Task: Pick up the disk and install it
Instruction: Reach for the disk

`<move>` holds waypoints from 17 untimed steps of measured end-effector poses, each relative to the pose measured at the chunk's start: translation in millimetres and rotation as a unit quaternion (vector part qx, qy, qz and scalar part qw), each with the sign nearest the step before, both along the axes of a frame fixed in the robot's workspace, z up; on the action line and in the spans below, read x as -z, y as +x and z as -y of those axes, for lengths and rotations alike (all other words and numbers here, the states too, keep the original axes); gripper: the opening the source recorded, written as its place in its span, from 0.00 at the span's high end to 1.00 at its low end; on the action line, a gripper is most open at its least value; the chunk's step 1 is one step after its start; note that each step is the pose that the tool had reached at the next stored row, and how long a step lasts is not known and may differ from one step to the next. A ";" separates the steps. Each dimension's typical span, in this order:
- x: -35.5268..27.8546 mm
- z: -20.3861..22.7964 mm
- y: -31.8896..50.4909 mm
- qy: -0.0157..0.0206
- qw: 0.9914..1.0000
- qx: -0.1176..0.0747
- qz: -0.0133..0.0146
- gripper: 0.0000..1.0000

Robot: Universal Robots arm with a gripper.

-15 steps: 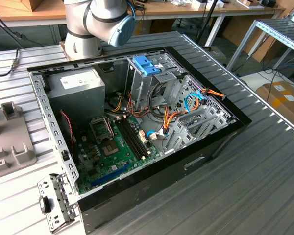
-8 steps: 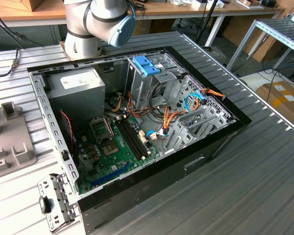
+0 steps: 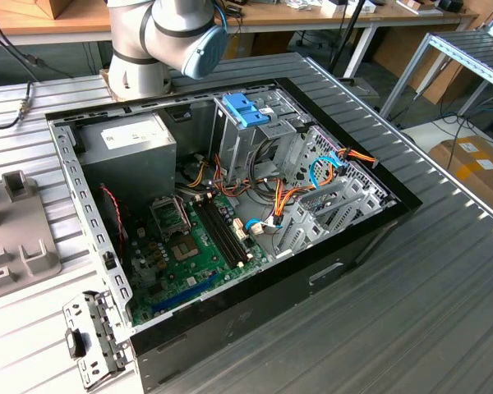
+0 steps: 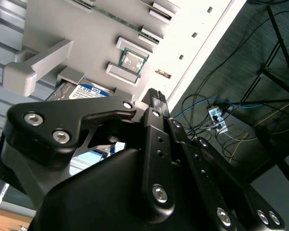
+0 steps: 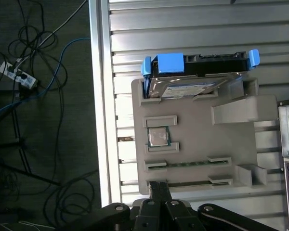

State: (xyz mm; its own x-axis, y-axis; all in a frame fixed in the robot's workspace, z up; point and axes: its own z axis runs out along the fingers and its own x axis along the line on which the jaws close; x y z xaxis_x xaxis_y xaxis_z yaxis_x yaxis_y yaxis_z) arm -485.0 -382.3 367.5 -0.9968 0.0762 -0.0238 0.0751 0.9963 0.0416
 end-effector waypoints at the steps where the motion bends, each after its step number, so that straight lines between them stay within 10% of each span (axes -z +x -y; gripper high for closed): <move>1: 0.9 -0.5 2.4 0.000 1.000 0.000 0.000 0.89; 17: 3.5 -4.6 18.1 -0.002 1.000 0.000 0.000 0.89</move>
